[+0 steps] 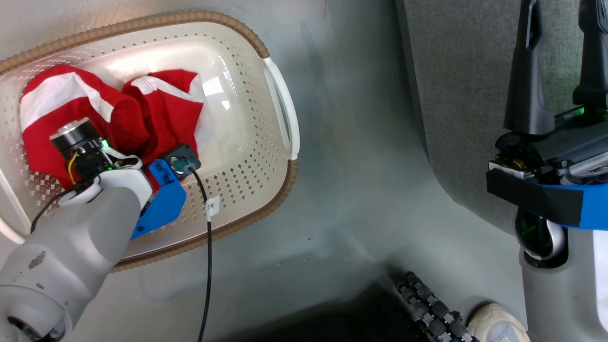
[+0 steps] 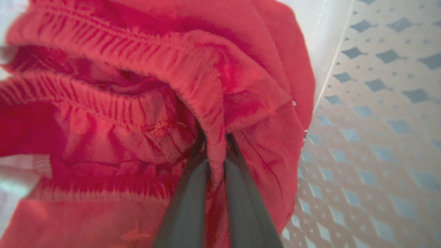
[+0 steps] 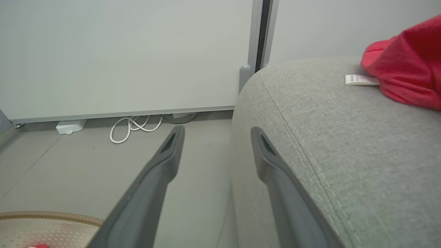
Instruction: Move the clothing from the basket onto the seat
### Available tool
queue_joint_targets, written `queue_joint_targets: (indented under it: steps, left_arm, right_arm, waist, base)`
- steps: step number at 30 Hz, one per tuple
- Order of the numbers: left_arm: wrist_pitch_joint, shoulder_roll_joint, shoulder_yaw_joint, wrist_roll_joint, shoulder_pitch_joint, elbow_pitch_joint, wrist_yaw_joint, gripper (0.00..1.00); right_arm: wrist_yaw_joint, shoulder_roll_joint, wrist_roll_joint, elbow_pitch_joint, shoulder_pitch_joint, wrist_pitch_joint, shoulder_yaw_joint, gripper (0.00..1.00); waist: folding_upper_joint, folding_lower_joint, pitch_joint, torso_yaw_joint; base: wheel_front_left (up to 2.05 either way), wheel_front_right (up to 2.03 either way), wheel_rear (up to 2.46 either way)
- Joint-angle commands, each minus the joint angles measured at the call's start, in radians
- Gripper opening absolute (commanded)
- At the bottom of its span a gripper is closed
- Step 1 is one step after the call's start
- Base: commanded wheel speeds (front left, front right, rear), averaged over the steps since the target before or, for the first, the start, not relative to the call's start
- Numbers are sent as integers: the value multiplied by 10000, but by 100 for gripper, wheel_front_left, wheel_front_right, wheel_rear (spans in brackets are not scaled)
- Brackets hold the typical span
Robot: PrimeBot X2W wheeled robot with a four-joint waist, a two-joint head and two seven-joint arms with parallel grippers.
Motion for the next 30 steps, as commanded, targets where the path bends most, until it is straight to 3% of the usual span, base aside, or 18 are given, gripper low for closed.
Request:
queue_joint_targets:
  steps: [1,13,30]
  left_arm:
    - [-84,-45,-24,39,-24,-43,2,0]
    - [-1216,-667,-23,-899,83,-230,1,0]
    - [-4482,-1930,121,-3364,250,-56,1,0]
  right_arm:
    - [1,49,-71,-29,-86,-35,1,100]
    - [1,27,-205,183,16,-34,-161,100]
    - [1,-497,-301,1040,872,-36,-358,100]
  waist:
    - [0,-1,-54,32]
    - [0,-1,-1080,495]
    - [0,-1,-4403,1807]
  base:
    - [0,0,0]
    - [0,0,0]
    - [0,0,0]
